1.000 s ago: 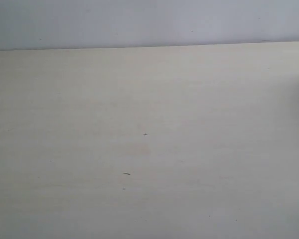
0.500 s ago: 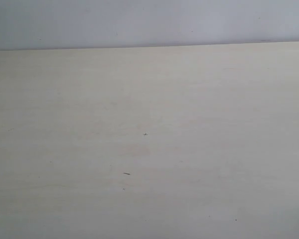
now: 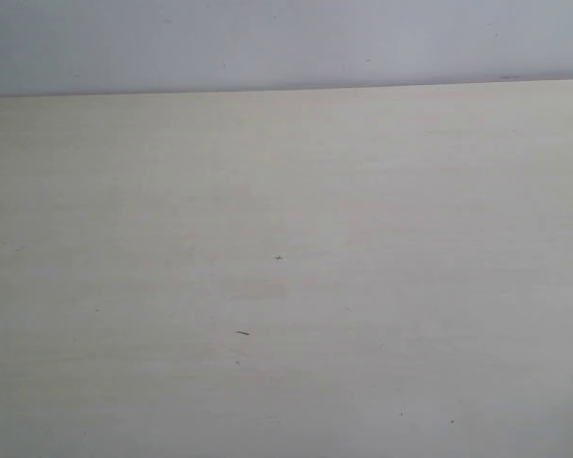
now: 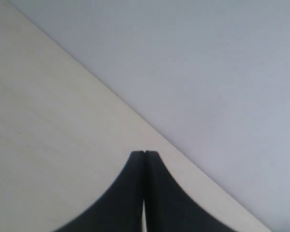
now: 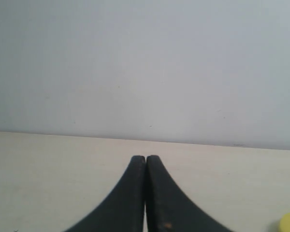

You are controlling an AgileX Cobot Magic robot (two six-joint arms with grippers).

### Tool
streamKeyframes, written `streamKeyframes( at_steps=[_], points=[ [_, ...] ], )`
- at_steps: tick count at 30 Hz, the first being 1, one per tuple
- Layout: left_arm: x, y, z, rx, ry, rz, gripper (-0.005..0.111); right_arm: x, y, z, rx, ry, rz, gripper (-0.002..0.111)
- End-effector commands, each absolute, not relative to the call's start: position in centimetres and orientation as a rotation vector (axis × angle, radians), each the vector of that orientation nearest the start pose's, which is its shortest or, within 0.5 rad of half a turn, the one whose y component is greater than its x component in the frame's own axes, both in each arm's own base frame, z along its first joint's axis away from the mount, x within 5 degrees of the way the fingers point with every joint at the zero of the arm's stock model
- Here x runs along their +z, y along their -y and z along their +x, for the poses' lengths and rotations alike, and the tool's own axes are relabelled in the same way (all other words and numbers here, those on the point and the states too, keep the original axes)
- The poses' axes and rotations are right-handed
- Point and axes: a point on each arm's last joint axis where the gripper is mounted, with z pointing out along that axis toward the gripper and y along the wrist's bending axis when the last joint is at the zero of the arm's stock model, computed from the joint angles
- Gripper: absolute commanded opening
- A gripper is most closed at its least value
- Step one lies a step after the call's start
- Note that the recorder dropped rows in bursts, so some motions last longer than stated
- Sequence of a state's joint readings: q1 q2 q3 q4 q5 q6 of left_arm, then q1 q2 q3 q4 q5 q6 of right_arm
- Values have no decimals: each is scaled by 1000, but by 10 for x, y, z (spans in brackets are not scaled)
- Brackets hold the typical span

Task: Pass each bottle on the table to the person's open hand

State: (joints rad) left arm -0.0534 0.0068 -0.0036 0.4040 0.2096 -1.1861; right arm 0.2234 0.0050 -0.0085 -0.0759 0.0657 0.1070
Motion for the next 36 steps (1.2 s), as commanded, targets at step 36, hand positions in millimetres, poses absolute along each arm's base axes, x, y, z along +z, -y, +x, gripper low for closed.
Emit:
streamKeyframes(
  at_steps=[36],
  points=[
    [200, 0, 56, -86, -1632, -76, 0, 209, -12, 55, 194, -1541, -143, 0]
  ],
)
